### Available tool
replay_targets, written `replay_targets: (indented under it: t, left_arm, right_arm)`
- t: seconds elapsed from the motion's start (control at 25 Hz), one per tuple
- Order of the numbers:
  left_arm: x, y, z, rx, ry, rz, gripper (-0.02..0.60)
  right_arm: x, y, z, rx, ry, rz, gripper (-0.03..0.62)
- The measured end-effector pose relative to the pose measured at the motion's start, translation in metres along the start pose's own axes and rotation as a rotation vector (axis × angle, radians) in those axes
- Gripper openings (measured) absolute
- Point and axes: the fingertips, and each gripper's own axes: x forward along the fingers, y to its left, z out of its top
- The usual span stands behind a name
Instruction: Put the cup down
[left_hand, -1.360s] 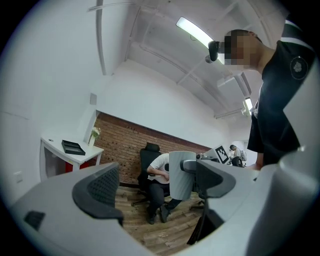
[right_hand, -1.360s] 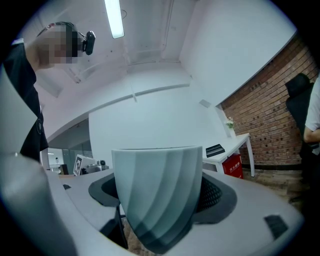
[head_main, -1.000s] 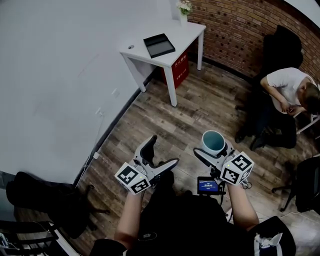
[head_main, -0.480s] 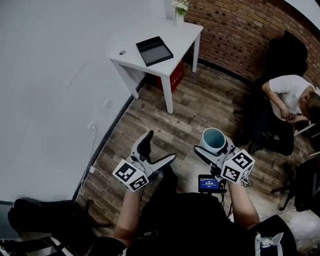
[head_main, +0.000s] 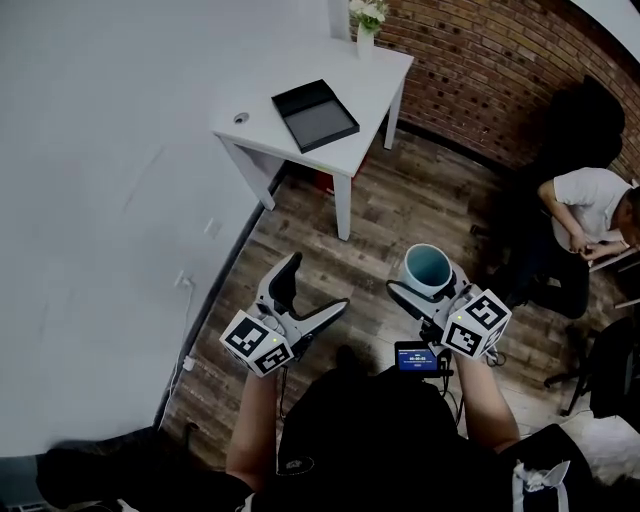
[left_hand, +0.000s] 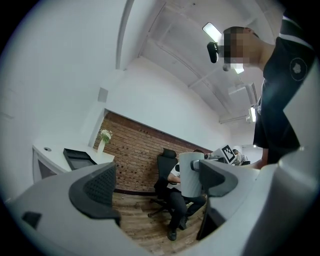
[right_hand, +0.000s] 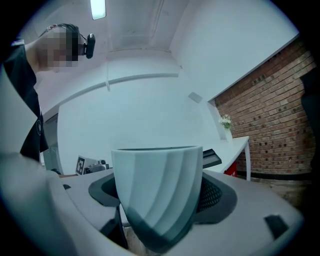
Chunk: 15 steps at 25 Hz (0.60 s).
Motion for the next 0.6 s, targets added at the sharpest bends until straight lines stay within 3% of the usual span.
replay_targets:
  t: [0.32,0.6]
  left_arm:
    - [0.012,0.051,0.005,-0.037,-0.011,0.006,0.508]
    - [0.042,0.094,0.005,-0.022,0.011,0.01,0.508]
  right_arm:
    - [0.041,-0.033,0.005,0.007,0.021,-0.028,0.396]
    - [0.089,-0.078,0.012,0.027,0.017,-0.009,0.396]
